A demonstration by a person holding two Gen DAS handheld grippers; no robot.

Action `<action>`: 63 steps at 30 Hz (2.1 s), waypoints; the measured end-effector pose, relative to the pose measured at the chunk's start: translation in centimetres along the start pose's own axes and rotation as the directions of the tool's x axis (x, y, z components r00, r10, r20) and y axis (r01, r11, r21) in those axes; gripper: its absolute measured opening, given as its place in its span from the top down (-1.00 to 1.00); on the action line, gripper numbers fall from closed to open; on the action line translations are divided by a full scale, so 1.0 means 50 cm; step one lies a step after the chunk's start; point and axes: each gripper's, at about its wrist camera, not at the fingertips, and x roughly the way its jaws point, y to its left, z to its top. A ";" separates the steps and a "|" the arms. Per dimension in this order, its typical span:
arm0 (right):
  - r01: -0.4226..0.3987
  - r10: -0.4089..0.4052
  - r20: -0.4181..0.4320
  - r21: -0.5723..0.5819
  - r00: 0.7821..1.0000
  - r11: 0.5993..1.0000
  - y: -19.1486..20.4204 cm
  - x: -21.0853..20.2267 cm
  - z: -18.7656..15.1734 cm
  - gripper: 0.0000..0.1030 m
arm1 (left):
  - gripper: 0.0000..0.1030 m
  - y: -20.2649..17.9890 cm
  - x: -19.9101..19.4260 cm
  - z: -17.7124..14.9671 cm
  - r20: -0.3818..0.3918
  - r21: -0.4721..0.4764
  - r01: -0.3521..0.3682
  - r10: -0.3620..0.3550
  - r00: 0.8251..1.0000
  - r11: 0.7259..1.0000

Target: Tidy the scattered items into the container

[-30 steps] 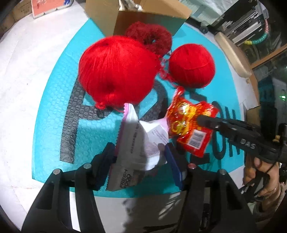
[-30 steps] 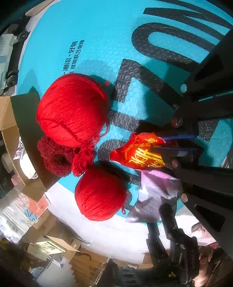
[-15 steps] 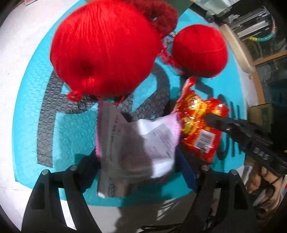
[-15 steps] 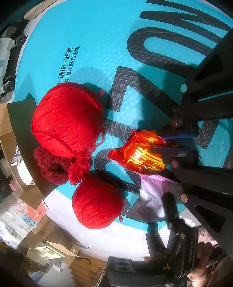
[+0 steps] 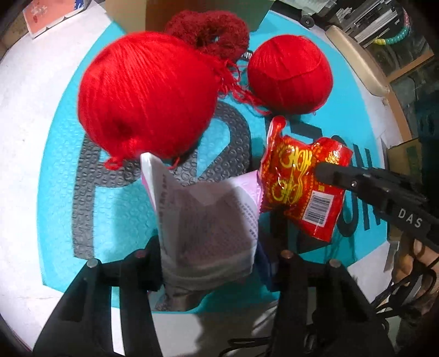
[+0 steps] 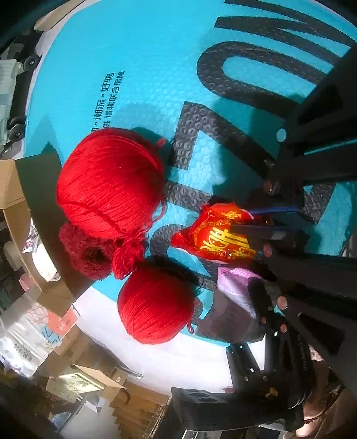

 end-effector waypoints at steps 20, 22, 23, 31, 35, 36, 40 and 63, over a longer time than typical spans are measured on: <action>0.028 -0.028 0.037 -0.005 0.999 1.000 0.006 -0.088 -0.016 0.92 | 0.05 -0.031 -0.089 0.023 0.060 0.084 -0.005 0.000 0.998 0.996; 0.034 -0.033 0.048 -0.010 0.998 0.999 0.009 -0.103 -0.015 0.92 | 0.04 -0.033 -0.097 0.027 0.069 0.090 -0.004 -0.002 0.998 0.996; 0.034 -0.033 0.051 -0.011 0.998 0.999 0.011 -0.108 -0.015 0.92 | 0.05 -0.035 -0.103 0.029 0.073 0.096 -0.007 0.000 0.997 0.995; 0.041 -0.037 0.096 -0.043 0.995 0.998 0.039 -0.166 0.002 0.92 | 0.04 -0.046 -0.153 0.053 0.121 0.118 -0.008 -0.007 0.993 0.993; 0.038 -0.030 0.124 -0.069 0.992 0.997 0.056 -0.199 0.025 0.92 | 0.04 -0.048 -0.190 0.076 0.159 0.129 -0.014 -0.007 0.987 0.992; 0.040 -0.030 0.131 -0.076 0.991 0.996 0.060 -0.206 0.031 0.92 | 0.04 -0.048 -0.196 0.081 0.167 0.130 -0.014 -0.008 0.986 0.991; 0.047 -0.029 0.169 -0.104 0.985 0.993 0.078 -0.234 0.066 0.92 | 0.04 -0.051 -0.222 0.115 0.212 0.135 -0.021 -0.008 0.977 0.991; 0.051 -0.008 0.278 -0.148 0.960 0.988 0.092 -0.198 0.410 0.92 | 0.04 -0.023 -0.235 0.482 0.346 0.148 -0.100 0.044 0.937 0.984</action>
